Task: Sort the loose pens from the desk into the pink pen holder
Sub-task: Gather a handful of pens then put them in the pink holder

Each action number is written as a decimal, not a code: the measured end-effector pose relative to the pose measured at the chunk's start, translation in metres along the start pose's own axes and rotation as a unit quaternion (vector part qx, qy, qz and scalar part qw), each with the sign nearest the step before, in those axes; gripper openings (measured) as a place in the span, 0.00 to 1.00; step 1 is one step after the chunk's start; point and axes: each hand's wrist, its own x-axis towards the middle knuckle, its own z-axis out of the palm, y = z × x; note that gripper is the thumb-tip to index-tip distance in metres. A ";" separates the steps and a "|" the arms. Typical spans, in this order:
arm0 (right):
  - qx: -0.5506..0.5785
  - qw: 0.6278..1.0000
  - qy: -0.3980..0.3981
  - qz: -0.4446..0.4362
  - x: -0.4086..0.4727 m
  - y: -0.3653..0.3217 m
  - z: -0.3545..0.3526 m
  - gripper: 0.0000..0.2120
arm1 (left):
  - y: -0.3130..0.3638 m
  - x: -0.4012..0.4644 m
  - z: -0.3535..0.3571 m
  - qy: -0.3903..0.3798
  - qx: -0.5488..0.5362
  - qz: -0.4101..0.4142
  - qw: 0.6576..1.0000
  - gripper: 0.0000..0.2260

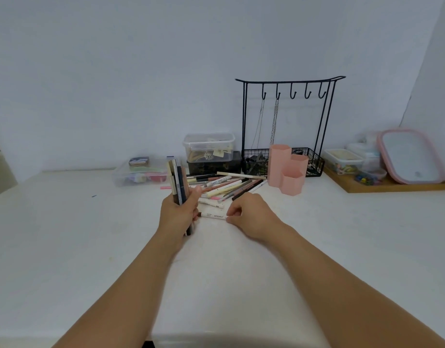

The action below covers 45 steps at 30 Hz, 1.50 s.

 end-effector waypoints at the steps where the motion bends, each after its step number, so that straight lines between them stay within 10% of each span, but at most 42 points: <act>1: -0.004 1.000 -0.002 0.004 0.001 0.000 0.000 0.04 | 0.001 0.000 0.000 -0.002 0.001 -0.004 1.000 0.13; 5: 0.089 0.995 0.011 0.044 0.003 0.000 -0.003 0.07 | 0.001 0.000 0.001 0.002 0.004 -0.019 1.000 0.17; 9: 0.495 0.865 -0.015 0.080 -0.002 -0.014 -0.003 0.04 | 0.003 -0.002 0.001 -0.001 -0.019 -0.006 1.000 0.16; 13: 0.585 0.807 -0.039 0.070 -0.004 -0.026 0.014 0.08 | 0.004 -0.003 -0.002 0.007 -0.041 0.002 0.999 0.15; 25: 0.255 0.966 0.016 -0.047 0.001 -0.024 0.041 0.05 | 0.006 -0.010 0.002 0.008 0.033 0.025 0.999 0.15; 32: 0.073 0.989 0.127 -0.020 0.008 -0.003 0.031 0.09 | 0.009 -0.010 0.003 0.052 0.058 0.020 0.997 0.19; 45: -0.004 0.998 0.059 -0.002 0.009 0.001 0.021 0.05 | 0.007 -0.007 0.003 0.044 0.033 0.005 0.998 0.17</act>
